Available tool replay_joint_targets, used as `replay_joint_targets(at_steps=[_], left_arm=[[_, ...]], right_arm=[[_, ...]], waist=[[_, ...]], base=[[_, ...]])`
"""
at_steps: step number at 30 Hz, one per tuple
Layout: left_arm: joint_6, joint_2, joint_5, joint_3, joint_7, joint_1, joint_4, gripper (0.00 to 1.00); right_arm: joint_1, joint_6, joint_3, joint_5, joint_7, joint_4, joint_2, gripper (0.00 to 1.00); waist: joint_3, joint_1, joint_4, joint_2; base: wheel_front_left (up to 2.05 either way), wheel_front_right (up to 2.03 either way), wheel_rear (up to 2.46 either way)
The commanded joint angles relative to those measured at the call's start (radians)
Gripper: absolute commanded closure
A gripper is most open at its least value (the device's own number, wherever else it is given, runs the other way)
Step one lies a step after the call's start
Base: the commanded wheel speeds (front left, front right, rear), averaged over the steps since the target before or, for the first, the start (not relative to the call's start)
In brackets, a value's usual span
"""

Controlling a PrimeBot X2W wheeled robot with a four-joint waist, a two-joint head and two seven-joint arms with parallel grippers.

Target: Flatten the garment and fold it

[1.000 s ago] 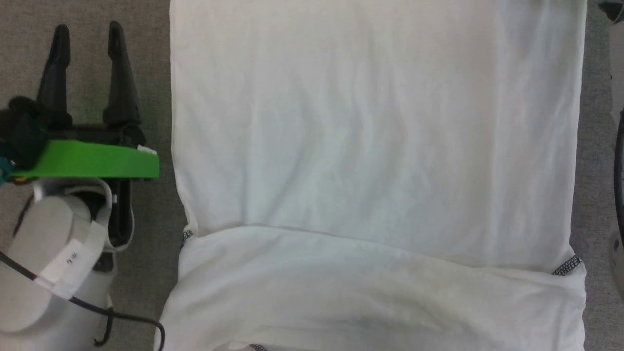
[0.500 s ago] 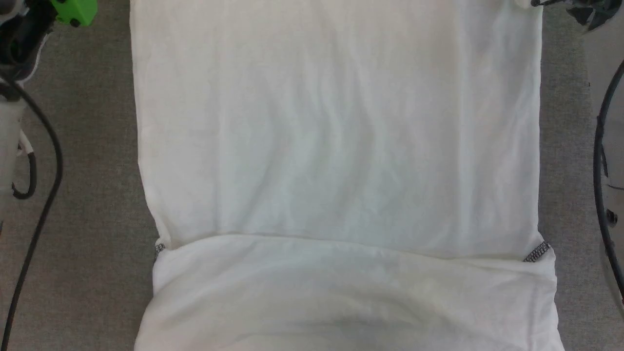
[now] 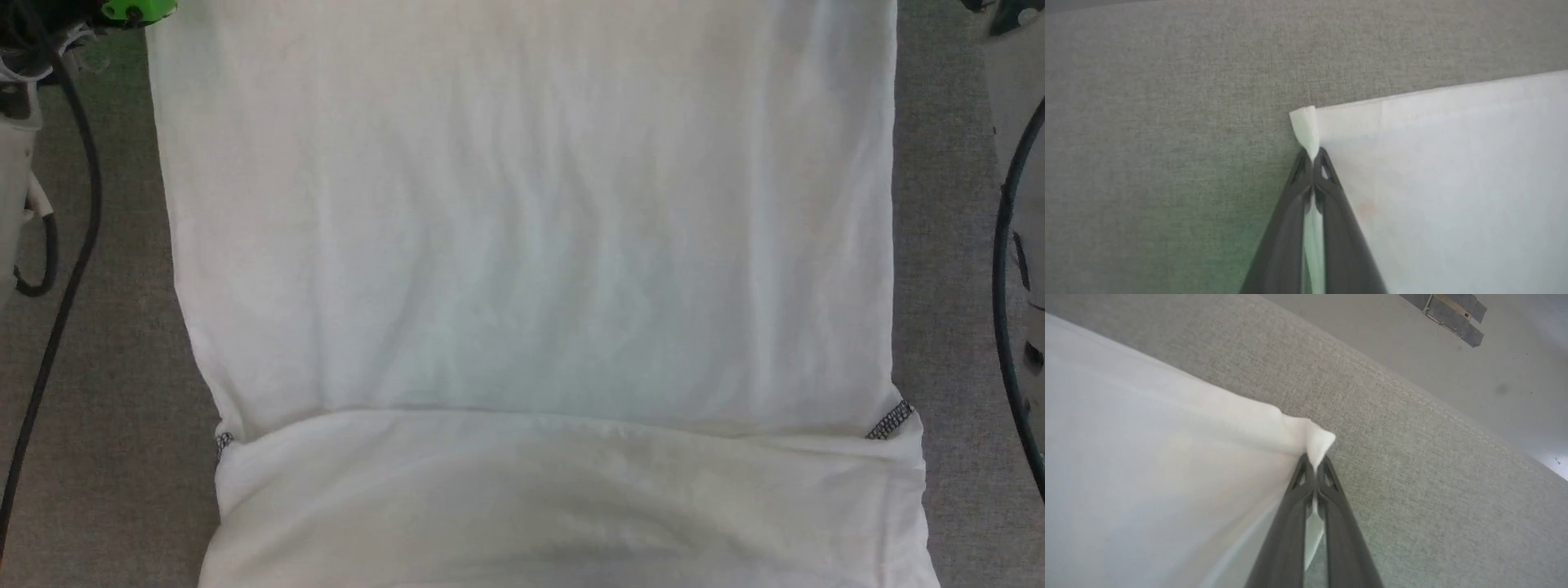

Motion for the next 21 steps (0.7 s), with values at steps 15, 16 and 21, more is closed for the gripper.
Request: replay_joint_targets(at_steps=[15,16,21], left_arm=[[0.027,0.009,0.25,0.018,-0.57,-0.11,0.08,1.0],[0.022,0.007,0.252,0.018,-0.59,-0.112,0.088,1.0],[-0.035,-0.013,0.225,0.015,-0.69,-0.072,0.116,1.0]], right_arm=[[-0.09,-0.001,-0.127,-0.1,-0.322,0.009,0.012,1.0],[-0.092,-0.001,-0.129,-0.102,-0.334,0.016,0.013,1.0],[-0.064,-0.001,-0.13,-0.062,-0.4,0.044,0.024,1.0]], waist=[[-0.047,0.0001,-0.008,0.0],[-0.053,0.0001,-0.009,0.0],[-0.112,0.0001,-0.016,0.0]], base=[[0.0,0.0,0.0],[0.0,0.0,0.0],[0.0,0.0,0.0]])
